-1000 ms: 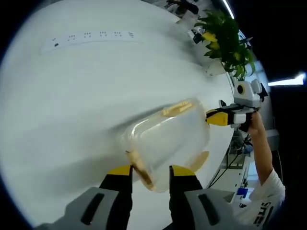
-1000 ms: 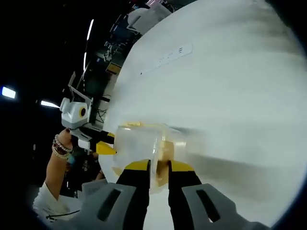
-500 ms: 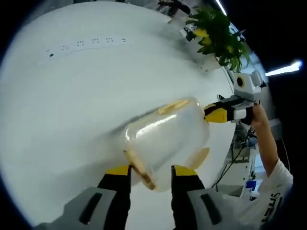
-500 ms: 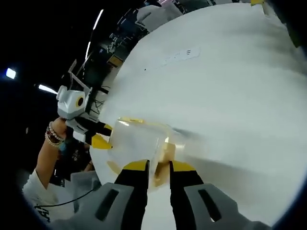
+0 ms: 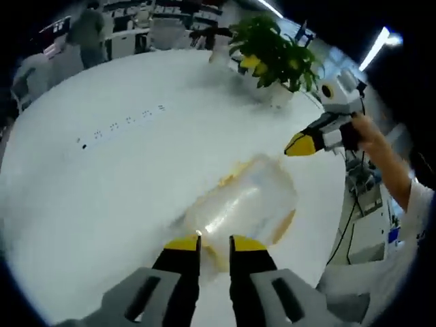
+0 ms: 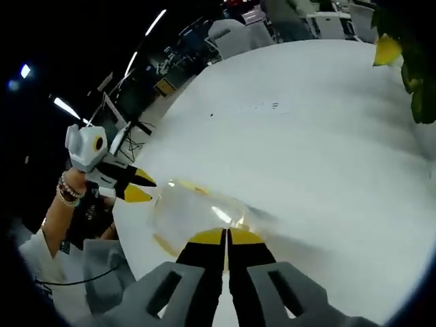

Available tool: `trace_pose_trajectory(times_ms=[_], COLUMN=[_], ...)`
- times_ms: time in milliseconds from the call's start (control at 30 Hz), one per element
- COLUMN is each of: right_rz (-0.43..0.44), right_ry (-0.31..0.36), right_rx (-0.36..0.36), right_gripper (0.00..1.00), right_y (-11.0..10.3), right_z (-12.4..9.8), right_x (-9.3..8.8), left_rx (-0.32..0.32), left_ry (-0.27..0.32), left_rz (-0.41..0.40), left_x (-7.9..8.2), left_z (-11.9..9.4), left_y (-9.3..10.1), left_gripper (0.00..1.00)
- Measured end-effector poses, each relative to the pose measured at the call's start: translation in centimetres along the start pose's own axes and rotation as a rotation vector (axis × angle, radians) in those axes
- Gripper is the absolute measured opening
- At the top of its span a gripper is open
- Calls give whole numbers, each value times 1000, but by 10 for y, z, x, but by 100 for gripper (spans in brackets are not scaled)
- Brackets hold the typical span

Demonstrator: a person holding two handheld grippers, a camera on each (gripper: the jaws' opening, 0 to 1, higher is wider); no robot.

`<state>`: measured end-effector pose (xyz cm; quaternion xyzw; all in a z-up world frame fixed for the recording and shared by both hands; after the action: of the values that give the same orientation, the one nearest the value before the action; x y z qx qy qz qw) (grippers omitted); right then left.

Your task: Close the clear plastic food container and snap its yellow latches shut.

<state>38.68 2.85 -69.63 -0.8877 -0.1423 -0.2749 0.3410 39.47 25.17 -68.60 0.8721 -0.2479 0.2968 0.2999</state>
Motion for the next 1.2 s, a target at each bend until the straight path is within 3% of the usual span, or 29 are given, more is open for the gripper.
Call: trace_pose_trajectory(times_ms=[67,100,200,267,300,367,467,667,1033,1133,1200], right_rz=[-25,-28,-64,-22,-27,-47,-102,-187,-168,-178,-182], right_ry=[-26,-33,-55,-80,-89,-93,-113,-168,-141,-139,-133], right_rx=[11,14,25,61,75,72,67,43,50,44,34], right_gripper=[0,0,0,0,0,0,0,0,0,0,0], right_y=[-5,-3,-8,-14,-18,-20,-22,-21,-26,-25,-26], right_z=[7,12,28,39,42,51,62,79,83,83,82], right_x=[0,4,8,11,11,19,26,27,30,32,31], left_rx=[-54,-62,-40,-75,-114,-143,-151,-204,-237,-219,-220], left_ry=[40,39,9,-2,-17,-14,-18,-35,-139,-168,-163], left_rz=[-44,-27,75,57,20,35,41,-27,15,79,78], left_x=[-1,-3,-15,-21,-24,-24,-25,-28,-50,-53,-52], left_z=[2,4,14,20,24,33,41,43,41,42,43], left_y=[14,17,28,40,48,53,55,63,64,60,60], left_gripper=[0,0,0,0,0,0,0,0,0,0,0])
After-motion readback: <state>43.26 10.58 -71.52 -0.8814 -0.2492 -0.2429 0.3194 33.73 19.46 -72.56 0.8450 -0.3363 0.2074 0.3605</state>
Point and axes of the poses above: the point that each gripper's makers call its tool centre point, and the gripper's own axes: z roughly forward along the fingers, y roughly to its right, x roughly out of its top, the point moved 7 cm from there along -z, roughly backward along the fingers, and after that the axes turned 7 degrees about y, right-handed, at the moved point
